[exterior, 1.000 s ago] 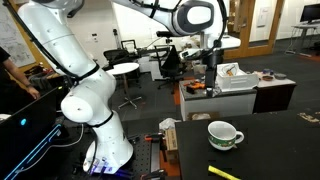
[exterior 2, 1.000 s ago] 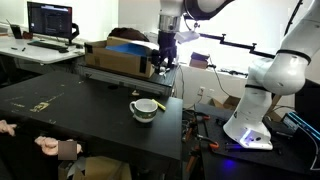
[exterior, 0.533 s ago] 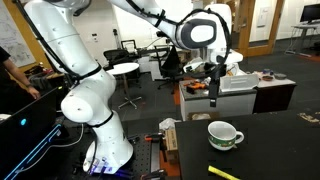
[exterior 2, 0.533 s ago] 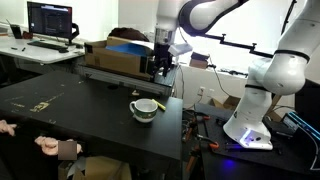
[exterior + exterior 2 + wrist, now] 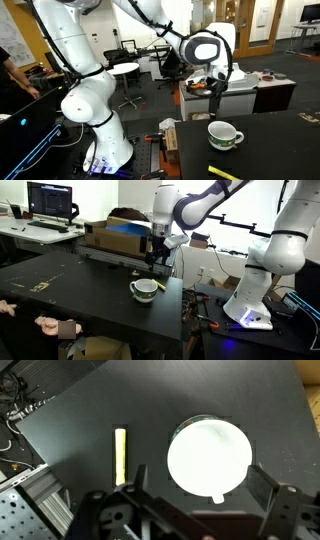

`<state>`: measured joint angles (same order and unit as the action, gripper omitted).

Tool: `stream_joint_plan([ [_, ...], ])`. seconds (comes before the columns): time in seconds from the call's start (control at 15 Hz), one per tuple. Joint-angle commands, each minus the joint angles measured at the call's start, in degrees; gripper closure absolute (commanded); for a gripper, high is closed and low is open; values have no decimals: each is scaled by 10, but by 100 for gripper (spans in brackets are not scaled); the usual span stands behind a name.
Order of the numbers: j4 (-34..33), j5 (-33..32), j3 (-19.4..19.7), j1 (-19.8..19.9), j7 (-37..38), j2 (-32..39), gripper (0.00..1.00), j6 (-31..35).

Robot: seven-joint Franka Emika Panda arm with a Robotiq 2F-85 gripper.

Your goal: Move the white mug backwards, put the yellow marker inside the mug

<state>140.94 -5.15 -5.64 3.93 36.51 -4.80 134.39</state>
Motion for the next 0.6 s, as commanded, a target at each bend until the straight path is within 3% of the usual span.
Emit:
stream_joint_plan([
  [0.0,7,-35,11,-10,42,-4,0,-6],
  [0.27,0,-25,15,-12,22,5,0,-2],
  [0.53,-15,-78,17,-8,60,35,0,3],
])
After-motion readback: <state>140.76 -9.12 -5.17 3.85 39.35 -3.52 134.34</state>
